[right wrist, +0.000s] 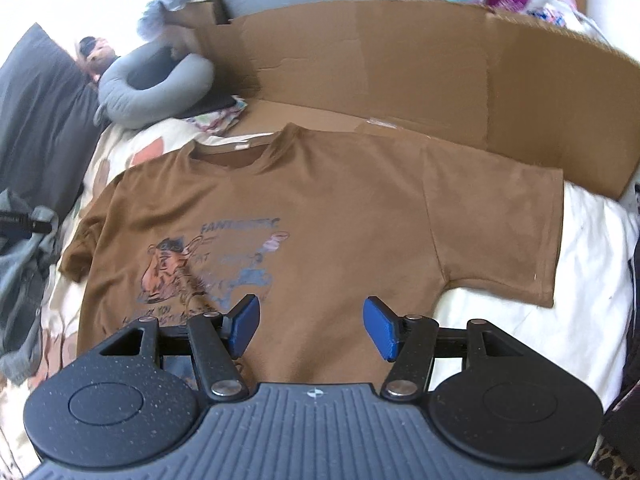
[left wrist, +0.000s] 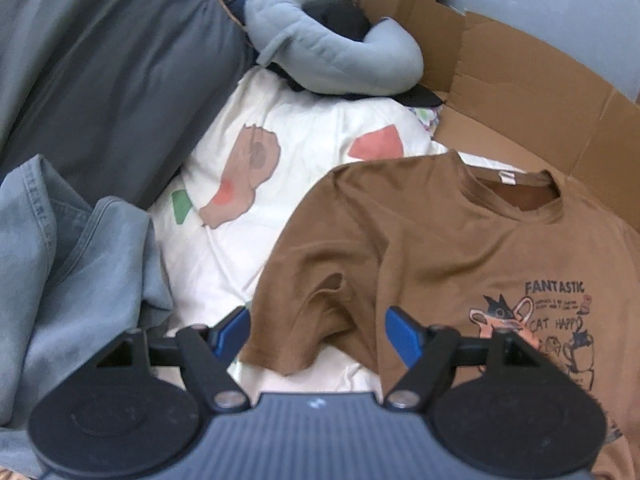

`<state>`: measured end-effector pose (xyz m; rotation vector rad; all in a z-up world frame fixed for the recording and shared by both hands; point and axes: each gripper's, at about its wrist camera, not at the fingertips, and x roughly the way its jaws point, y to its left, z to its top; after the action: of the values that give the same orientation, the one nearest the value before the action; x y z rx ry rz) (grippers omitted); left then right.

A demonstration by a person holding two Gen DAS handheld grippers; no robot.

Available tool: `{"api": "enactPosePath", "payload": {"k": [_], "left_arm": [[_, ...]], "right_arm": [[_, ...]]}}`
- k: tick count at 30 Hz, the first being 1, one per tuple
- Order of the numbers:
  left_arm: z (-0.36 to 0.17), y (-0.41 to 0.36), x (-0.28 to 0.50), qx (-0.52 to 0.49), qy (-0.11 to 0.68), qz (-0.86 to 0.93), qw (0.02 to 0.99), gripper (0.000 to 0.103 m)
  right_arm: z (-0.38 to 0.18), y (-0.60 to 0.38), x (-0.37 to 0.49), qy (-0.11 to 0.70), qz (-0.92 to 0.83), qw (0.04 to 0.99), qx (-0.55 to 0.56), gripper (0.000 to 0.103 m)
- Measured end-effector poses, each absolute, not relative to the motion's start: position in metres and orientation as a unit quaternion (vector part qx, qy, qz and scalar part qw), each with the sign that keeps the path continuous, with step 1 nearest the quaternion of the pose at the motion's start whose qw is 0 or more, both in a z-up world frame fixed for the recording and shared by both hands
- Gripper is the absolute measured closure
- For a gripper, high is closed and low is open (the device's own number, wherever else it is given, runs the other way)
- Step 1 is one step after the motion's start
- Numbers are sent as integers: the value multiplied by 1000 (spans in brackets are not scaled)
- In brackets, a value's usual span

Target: Fold clothes

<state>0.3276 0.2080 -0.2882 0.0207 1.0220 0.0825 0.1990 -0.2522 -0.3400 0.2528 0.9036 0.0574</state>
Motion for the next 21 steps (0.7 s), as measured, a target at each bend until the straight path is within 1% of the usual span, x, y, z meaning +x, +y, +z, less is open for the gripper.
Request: {"api": "enactPosePath", "payload": {"k": [5,10,12,15,19,21], "left_arm": [[-277,223,322,-7,482,49,875,27],[-276,232,318,-35,472,41,880,27],[-283,236,318,-40,472,47,879,28],[-295,242,319,-48,473,58,878,31],[-317,267,324,-96,474,103,869,38],[-327,276,327,-116,475,113,865,38]], "right_arm": [[-324,-243,197,432,35,895,107,38],[-329,-231,196,438,49,891,109,36],[-335,-226,195,441,56,889,107,36],[-343,-218,194,451,63,884,108,36],[-352,-212,190,456,73,880,107,36],[-356,-212,188,458,73,878,113,36]]}}
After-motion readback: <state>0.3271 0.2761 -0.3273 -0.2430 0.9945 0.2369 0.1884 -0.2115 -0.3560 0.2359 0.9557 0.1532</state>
